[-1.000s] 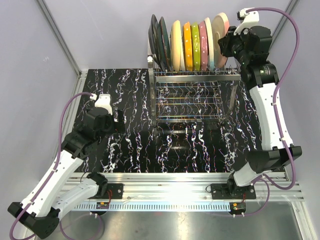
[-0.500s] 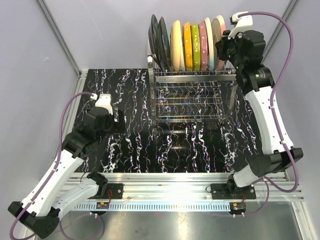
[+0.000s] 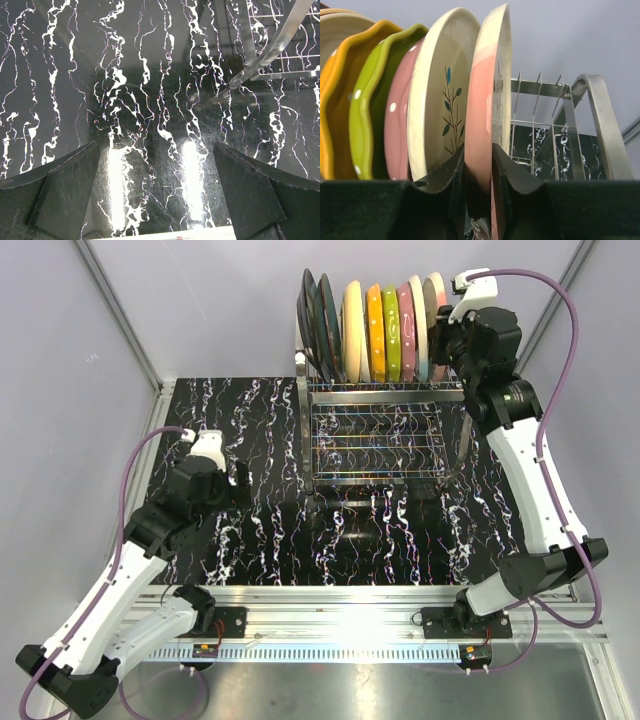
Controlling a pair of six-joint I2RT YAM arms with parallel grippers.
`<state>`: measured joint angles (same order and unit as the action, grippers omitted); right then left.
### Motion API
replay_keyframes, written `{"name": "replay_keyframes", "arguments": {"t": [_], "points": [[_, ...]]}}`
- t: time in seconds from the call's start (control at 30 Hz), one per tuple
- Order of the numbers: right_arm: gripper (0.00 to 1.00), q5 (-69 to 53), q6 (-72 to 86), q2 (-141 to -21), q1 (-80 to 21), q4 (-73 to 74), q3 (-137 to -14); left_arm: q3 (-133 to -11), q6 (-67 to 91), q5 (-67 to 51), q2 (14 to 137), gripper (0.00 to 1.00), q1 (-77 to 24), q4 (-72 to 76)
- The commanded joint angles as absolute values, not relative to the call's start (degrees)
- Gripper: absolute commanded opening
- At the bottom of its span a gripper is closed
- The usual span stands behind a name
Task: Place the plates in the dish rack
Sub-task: Insert the plate into the dish rack
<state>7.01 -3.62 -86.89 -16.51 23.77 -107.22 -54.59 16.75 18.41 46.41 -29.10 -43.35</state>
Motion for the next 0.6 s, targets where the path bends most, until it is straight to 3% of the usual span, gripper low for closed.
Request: {"name": "replay_keyframes", "arguments": {"t": [0.0,0.17,0.57], "points": [[0.31,3.0,-0.9,-84.1,-18.7,23.4,-107.7,-54.5,17.1,17.8,45.3,0.99,-28.8,-41.1],[0.39,2.5,-0.9,-84.2,-18.8,24.6,-108.9,-54.3,17.1,17.6,44.8,0.99,-28.8,-41.2],[0.46,1.3,-0.4,-81.7,-18.7,25.9,-110.4,-54.8,17.1,17.1,44.2,0.99,-28.8,-41.6]]}}
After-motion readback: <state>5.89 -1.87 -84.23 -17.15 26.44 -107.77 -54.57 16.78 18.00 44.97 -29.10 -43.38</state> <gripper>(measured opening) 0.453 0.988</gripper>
